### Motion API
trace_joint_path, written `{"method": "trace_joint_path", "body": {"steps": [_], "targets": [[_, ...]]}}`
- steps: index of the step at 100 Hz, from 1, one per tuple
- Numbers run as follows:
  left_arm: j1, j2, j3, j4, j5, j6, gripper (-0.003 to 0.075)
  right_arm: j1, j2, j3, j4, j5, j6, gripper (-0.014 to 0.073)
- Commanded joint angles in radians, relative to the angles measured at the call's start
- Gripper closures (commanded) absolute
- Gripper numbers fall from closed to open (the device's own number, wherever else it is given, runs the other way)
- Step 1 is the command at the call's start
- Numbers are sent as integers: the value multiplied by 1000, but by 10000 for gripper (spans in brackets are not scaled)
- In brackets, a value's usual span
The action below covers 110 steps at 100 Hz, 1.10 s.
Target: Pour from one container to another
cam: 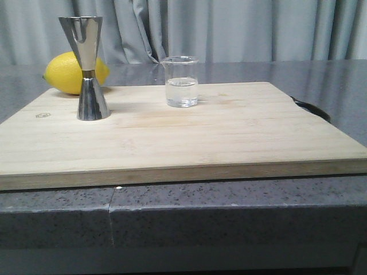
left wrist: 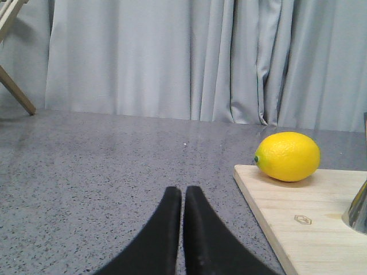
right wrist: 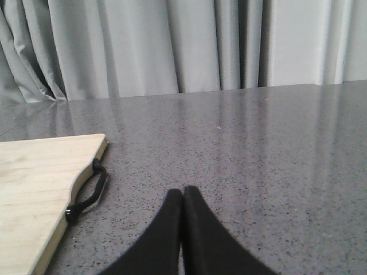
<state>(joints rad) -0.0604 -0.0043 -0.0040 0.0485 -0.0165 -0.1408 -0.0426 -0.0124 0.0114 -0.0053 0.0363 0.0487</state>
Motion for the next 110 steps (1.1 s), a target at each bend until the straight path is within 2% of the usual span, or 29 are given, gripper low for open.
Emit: {"method": "trace_joint_path", "body": {"steps": [1, 98, 110], "targets": [[-7, -28, 14, -1, -77, -5, 739, -5, -15, 25, -12, -77, -3, 647], [-7, -28, 14, -1, -77, -5, 740, -5, -15, 25, -12, -77, -3, 647], [-7, -28, 14, -1, -77, -5, 740, -5, -15, 25, -12, -110, -3, 647]]}}
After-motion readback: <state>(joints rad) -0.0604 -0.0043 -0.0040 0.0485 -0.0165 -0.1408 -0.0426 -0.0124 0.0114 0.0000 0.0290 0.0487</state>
